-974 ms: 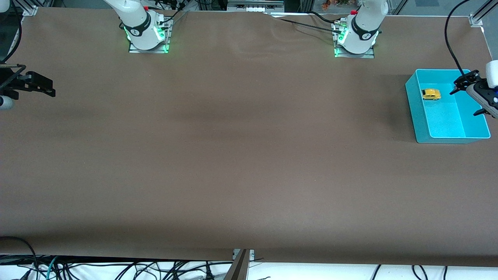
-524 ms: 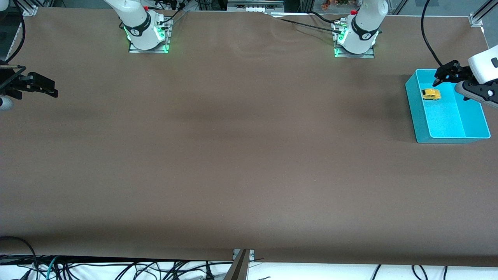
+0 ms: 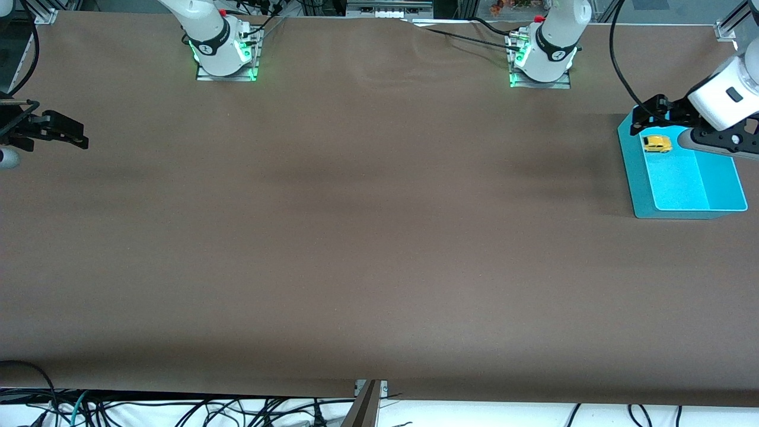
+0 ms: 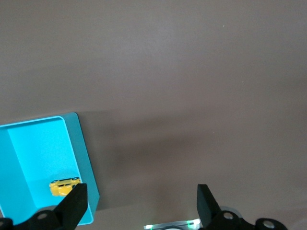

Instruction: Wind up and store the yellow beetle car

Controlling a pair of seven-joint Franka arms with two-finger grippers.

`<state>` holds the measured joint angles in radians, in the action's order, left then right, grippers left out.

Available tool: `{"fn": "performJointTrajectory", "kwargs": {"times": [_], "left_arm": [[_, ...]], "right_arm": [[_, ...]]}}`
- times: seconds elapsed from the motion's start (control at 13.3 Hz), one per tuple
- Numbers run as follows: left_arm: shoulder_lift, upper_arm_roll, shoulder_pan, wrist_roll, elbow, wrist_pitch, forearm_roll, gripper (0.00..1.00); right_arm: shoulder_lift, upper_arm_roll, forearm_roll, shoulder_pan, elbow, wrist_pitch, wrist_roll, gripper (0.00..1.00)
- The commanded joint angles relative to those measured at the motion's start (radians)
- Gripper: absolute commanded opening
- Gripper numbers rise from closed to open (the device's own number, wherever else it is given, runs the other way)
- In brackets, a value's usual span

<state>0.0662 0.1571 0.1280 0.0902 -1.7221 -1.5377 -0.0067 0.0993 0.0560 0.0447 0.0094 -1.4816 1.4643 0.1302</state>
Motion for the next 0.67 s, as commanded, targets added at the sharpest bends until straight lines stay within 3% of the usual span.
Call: {"fn": "performJointTrajectory", "kwargs": {"times": [0.0,0.6], "left_arm": [[-0.012,0.041,-0.013,-0.172,0.053,0.028,-0.016,1.00],[-0.045,0.039,-0.027,-0.234,0.087,0.024,-0.009,1.00]], "right_arm": [[-0.007,-0.005,-0.016,-0.011,-0.008,0.005,-0.007,1.00],[-0.007,-0.005,-0.014,-0.011,-0.008,0.005,-0.007,1.00]]}}
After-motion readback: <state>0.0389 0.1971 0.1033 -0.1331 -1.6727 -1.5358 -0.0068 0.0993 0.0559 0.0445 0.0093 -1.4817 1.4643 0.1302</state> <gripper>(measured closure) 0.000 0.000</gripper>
